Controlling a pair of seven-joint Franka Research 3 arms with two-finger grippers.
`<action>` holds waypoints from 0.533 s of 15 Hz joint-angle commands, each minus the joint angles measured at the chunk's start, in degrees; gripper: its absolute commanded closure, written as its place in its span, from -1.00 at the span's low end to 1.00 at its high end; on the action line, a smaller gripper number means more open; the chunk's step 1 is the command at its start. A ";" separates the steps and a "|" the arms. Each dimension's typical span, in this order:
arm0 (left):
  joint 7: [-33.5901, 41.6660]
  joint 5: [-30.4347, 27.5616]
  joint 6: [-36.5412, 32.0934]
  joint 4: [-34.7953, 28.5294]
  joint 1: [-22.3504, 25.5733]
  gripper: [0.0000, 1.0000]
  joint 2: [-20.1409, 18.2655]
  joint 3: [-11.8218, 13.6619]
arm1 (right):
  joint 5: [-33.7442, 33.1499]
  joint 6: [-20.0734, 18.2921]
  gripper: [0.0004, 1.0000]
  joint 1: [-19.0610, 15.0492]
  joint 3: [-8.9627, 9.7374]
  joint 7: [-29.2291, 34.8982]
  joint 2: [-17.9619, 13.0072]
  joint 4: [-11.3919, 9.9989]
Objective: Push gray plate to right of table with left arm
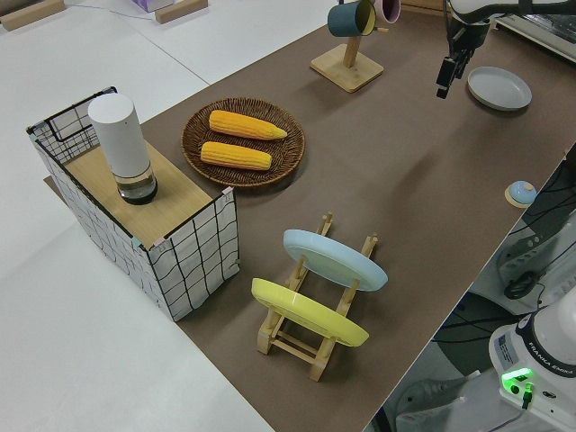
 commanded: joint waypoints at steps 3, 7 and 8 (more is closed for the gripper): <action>11.59 -1.92 -7.51 -1.78 8.18 -0.98 -6.57 0.08 | 0.25 -0.89 -0.97 -1.15 0.92 0.75 -0.14 0.53; 18.43 -1.92 -11.55 -0.12 12.58 -0.98 -9.03 1.83 | 0.25 -0.89 -0.97 -1.15 0.92 0.75 -0.14 0.53; 20.29 -1.92 -13.31 1.02 12.94 -0.98 -9.21 3.40 | 0.25 -0.89 -0.97 -1.15 0.92 0.66 -0.14 0.53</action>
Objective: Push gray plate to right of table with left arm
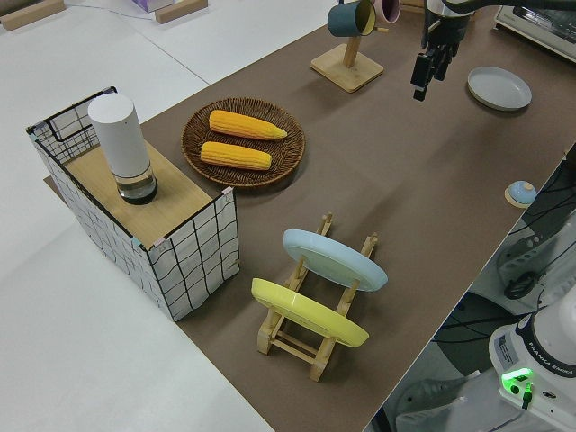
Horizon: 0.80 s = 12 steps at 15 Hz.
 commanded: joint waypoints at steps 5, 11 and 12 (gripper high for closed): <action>14.73 -0.48 -8.54 3.52 2.21 -0.98 -5.04 10.66 | 0.25 -0.89 -0.97 -1.15 0.92 0.66 -0.14 0.53; 24.49 3.37 -10.56 3.96 2.39 -0.98 -6.71 17.00 | 0.25 -0.89 -0.97 -1.15 0.92 0.75 -0.14 0.53; 25.63 4.79 -11.00 5.00 2.39 -0.98 -6.89 17.27 | 0.25 -0.89 -0.97 -1.07 0.92 0.75 -0.14 0.53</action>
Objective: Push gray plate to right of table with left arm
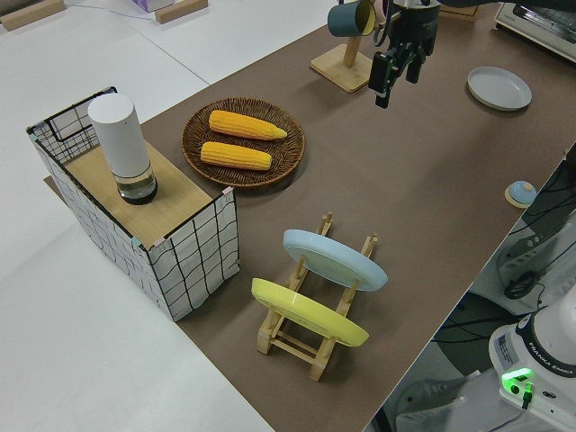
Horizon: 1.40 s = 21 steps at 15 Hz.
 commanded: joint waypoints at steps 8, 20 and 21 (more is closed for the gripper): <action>4.06 3.94 -2.49 3.92 0.06 -0.98 -1.03 2.12 | 0.25 -0.89 -0.97 -1.15 0.92 0.75 -0.14 0.53; 3.97 3.24 1.38 3.92 -0.64 -0.98 -0.94 1.24 | 0.25 -0.89 -0.97 -1.15 0.92 0.75 -0.14 0.53; 3.97 3.15 1.38 3.92 -0.64 -0.98 -0.94 1.15 | 0.25 -0.89 -0.97 -1.15 0.92 0.75 -0.14 0.53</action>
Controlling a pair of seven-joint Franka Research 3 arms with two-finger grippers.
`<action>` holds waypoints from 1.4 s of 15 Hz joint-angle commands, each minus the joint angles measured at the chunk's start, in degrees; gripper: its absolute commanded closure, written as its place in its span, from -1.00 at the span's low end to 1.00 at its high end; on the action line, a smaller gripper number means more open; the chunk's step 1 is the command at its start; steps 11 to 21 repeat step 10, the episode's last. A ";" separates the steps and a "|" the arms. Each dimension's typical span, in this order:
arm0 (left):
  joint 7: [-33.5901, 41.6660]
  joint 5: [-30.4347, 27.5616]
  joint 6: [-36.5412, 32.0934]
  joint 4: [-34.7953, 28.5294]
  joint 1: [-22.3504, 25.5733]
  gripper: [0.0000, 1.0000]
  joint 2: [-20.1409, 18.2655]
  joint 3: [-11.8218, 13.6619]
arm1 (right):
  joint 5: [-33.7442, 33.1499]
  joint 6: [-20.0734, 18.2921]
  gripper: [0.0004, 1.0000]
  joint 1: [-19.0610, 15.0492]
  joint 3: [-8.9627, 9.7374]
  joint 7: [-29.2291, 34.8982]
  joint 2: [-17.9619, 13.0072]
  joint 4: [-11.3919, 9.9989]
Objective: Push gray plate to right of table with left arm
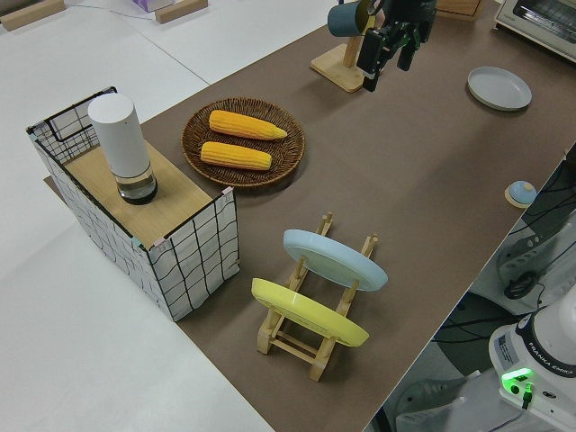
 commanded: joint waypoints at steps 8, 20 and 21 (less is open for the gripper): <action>0.14 -2.16 0.55 0.65 -0.41 -0.98 0.09 -0.36 | 0.25 -0.89 -0.97 -1.07 0.92 0.66 -0.14 0.53; 0.14 -2.16 0.55 0.65 -0.41 -0.99 0.00 -0.19 | 0.25 -0.89 -0.97 -1.07 0.92 0.75 -0.14 0.53; 0.14 -2.16 0.55 0.65 -0.41 -0.99 0.00 -0.19 | 0.25 -0.89 -0.97 -1.07 0.92 0.75 -0.14 0.53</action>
